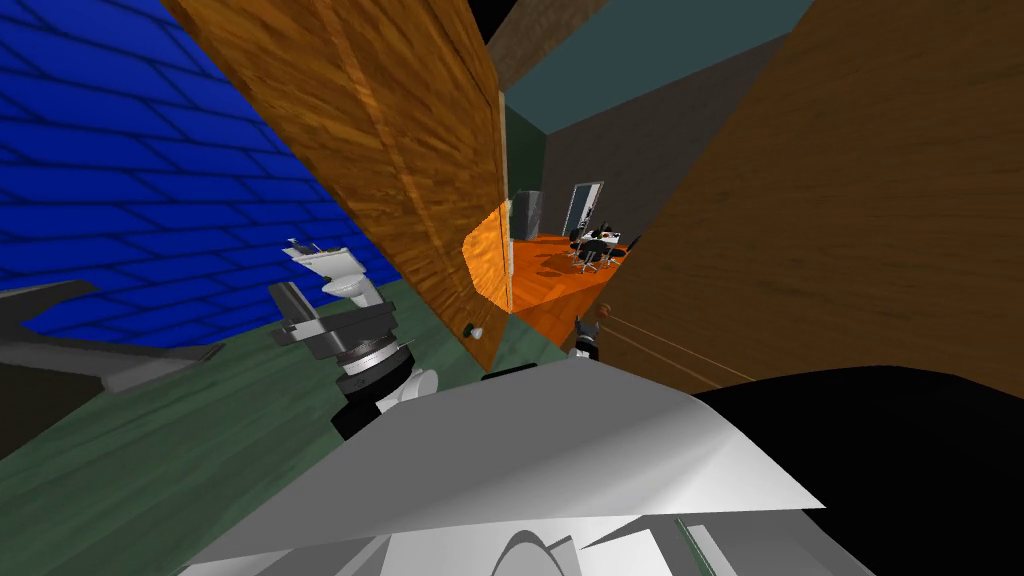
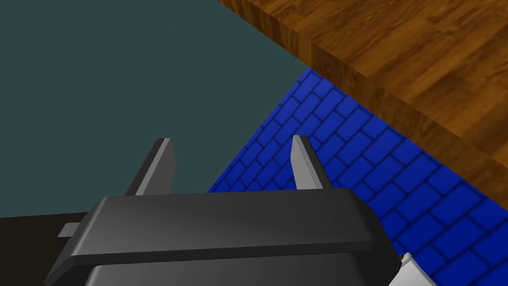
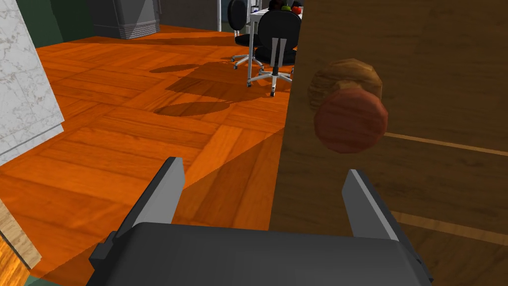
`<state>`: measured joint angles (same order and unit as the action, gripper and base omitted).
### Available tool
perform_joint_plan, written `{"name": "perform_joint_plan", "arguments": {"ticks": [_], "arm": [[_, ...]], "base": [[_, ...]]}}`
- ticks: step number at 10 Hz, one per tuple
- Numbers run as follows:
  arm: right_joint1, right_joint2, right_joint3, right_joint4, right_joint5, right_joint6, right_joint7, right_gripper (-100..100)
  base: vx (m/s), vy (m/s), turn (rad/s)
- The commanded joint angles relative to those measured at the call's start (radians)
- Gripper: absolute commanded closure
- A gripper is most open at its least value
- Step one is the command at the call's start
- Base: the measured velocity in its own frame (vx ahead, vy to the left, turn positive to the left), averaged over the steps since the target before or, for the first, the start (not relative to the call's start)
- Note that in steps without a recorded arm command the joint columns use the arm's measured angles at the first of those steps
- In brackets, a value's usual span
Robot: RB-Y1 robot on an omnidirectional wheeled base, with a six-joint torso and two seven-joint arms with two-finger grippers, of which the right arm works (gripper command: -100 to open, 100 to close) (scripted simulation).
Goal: Pull the door open
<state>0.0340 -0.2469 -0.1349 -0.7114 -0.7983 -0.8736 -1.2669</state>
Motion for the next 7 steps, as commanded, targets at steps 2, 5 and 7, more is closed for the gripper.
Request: {"name": "perform_joint_plan", "arguments": {"ticks": [2,5,7], "arm": [[-0.025,-0.001,0.012,0.023,0.011,-0.003,-0.006,-100],[-0.037,-0.002,0.017,0.031,0.016,-0.002,-0.006,-100],[-0.040,-0.003,0.018,0.036,0.016,-0.004,-0.009,-100]], "base": [[0.083,-0.186,-0.194],[0.141,-0.182,-0.194],[0.117,-0.097,-0.070]]}}
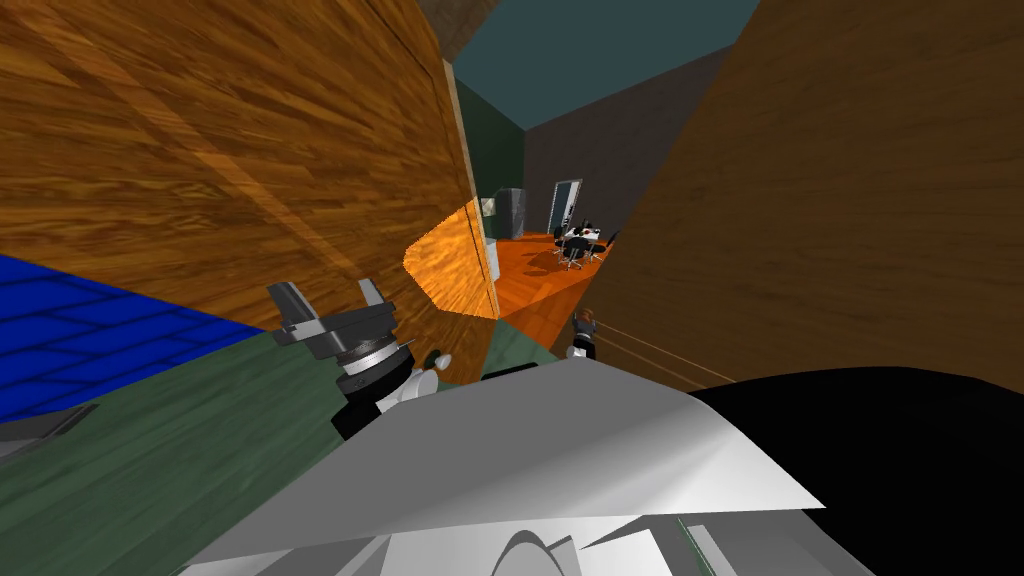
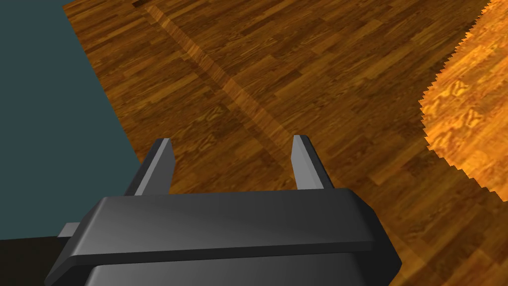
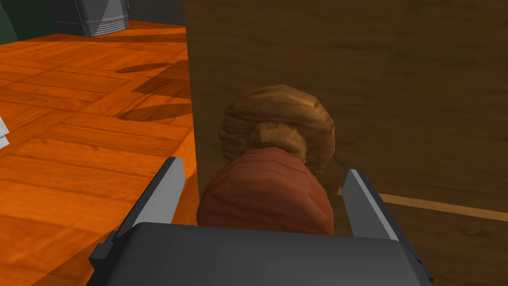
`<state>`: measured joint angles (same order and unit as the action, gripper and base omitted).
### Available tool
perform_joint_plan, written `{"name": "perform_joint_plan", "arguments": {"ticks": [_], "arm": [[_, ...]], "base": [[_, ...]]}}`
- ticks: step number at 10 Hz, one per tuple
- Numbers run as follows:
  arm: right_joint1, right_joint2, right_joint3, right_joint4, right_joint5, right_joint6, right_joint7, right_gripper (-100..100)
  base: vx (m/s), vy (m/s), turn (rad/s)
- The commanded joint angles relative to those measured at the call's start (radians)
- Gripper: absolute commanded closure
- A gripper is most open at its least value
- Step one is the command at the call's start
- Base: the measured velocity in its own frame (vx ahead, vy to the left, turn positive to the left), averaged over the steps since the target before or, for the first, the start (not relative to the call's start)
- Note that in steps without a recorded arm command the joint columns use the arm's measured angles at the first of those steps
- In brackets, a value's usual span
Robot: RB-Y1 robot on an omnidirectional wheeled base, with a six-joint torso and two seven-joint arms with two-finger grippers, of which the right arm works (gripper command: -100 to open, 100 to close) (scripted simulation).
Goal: Pull the door open
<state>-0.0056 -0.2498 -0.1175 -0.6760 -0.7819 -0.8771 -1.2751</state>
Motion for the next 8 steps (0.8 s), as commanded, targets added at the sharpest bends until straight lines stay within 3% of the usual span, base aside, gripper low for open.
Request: {"name": "perform_joint_plan", "arguments": {"ticks": [1,6,8], "arm": [[0.000,0.000,0.000,0.001,0.000,0.000,0.000,100],[0.000,0.000,0.000,0.001,0.000,0.000,0.000,100],[0.003,0.001,0.003,0.004,0.001,0.004,-0.002,100]], "base": [[-0.011,0.002,0.011],[-0.015,0.010,0.001],[-0.101,0.096,0.081]]}}
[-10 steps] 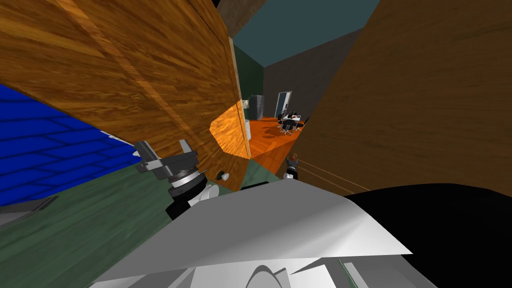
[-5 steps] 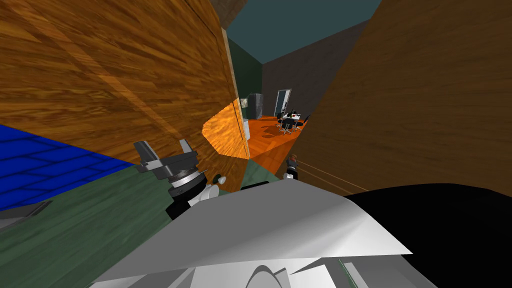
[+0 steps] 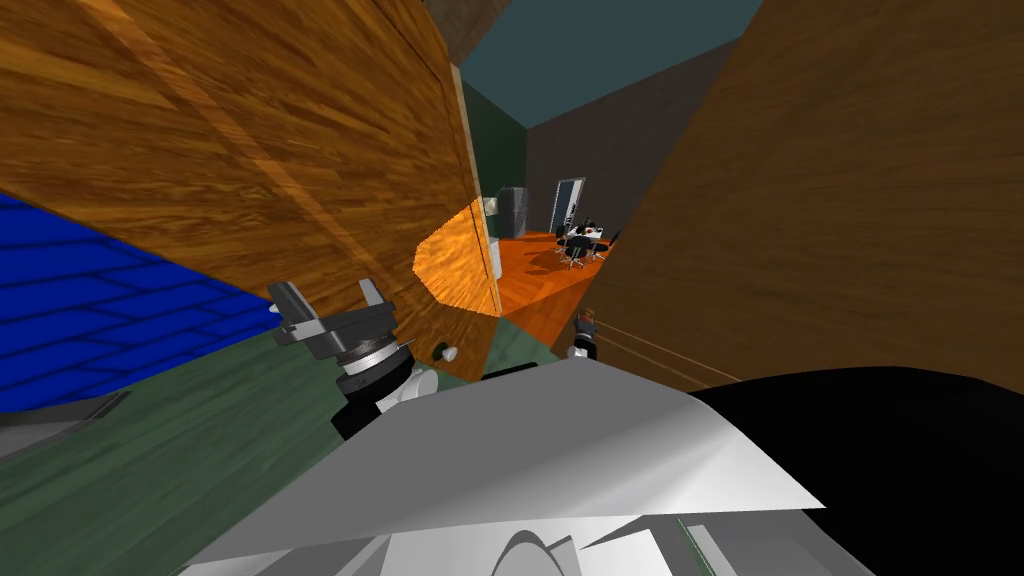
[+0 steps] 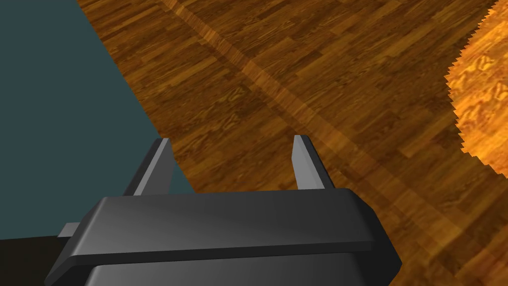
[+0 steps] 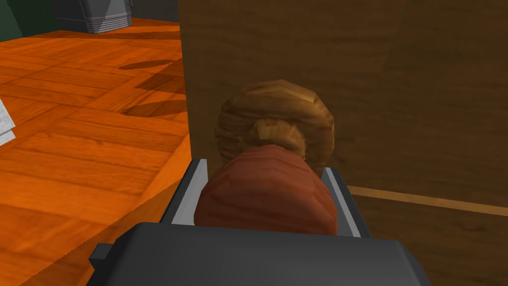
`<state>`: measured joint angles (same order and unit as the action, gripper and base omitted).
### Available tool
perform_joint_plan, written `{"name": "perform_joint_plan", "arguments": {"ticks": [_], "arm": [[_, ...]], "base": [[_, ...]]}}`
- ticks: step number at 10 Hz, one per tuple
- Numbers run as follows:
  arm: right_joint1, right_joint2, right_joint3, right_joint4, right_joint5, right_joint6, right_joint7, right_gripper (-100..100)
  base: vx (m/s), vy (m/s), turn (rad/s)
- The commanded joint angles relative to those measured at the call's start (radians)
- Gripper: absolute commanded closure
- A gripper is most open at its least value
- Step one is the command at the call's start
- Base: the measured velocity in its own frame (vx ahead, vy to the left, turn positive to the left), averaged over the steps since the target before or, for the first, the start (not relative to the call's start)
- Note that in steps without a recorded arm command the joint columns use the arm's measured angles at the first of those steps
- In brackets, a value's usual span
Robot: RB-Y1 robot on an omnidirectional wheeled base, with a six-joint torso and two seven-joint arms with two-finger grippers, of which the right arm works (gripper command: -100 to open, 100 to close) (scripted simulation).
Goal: Pull the door open
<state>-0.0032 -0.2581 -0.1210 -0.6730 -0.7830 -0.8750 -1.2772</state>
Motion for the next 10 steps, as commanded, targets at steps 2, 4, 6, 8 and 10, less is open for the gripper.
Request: {"name": "perform_joint_plan", "arguments": {"ticks": [2,4,6,8,10], "arm": [[0.001,0.007,0.008,0.000,0.003,0.002,-0.004,100],[0.002,0.005,0.011,0.000,0.005,0.003,-0.008,100],[0.004,0.001,0.016,-0.001,0.008,0.004,-0.015,100],[0.007,-0.005,0.023,-0.003,0.012,0.005,-0.026,100],[0.010,-0.010,0.030,-0.004,0.016,0.006,-0.037,100]], "base": [[-0.161,0.127,0.060],[-0.134,0.146,0.063],[-0.131,0.146,0.067],[-0.110,0.143,0.041],[-0.086,0.066,0.001]]}}
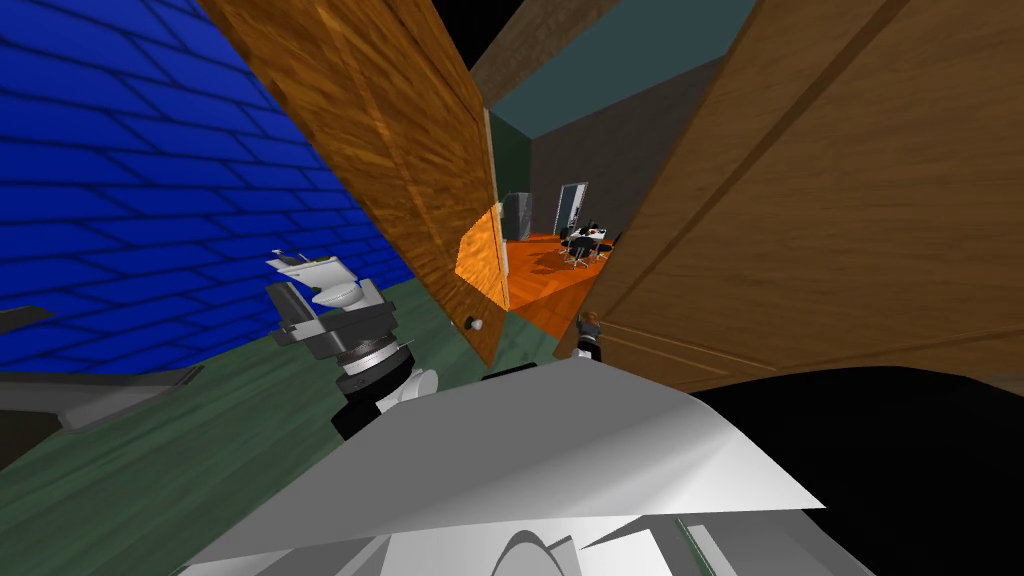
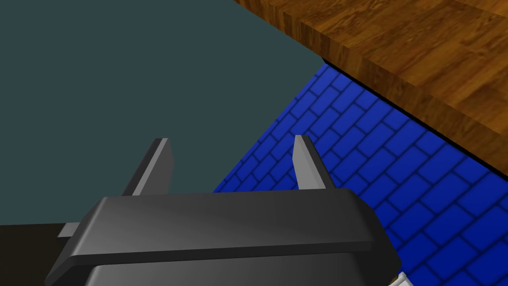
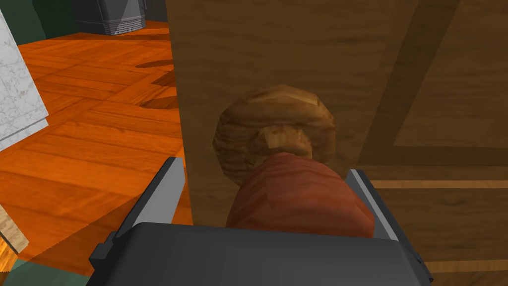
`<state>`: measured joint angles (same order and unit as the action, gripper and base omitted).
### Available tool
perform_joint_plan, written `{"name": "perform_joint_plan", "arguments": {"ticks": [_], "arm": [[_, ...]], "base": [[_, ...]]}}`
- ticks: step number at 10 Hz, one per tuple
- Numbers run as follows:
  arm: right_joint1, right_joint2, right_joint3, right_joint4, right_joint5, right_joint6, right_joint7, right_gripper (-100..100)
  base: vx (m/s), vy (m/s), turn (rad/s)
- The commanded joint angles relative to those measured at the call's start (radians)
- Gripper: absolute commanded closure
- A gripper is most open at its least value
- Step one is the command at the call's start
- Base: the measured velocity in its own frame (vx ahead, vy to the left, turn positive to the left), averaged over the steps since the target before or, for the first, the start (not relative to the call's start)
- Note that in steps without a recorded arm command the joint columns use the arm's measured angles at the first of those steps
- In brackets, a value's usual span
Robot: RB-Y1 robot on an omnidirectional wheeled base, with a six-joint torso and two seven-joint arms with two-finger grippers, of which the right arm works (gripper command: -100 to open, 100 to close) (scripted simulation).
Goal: Pull the door open
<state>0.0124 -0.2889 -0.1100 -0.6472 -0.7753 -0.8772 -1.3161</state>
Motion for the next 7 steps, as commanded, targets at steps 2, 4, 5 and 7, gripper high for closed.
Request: {"name": "perform_joint_plan", "arguments": {"ticks": [2,4,5,7], "arm": [[-0.002,0.014,0.028,-0.032,0.013,0.010,-0.012,100],[0.003,0.004,0.041,-0.036,0.021,0.012,-0.033,100],[0.005,0.000,0.047,-0.037,0.024,0.013,-0.042,100],[0.013,-0.015,0.066,-0.041,0.036,0.018,-0.070,100]], "base": [[-0.071,0.038,0.004],[-0.082,0.021,-0.036],[-0.052,-0.017,-0.044],[-0.022,-0.068,-0.090]]}}
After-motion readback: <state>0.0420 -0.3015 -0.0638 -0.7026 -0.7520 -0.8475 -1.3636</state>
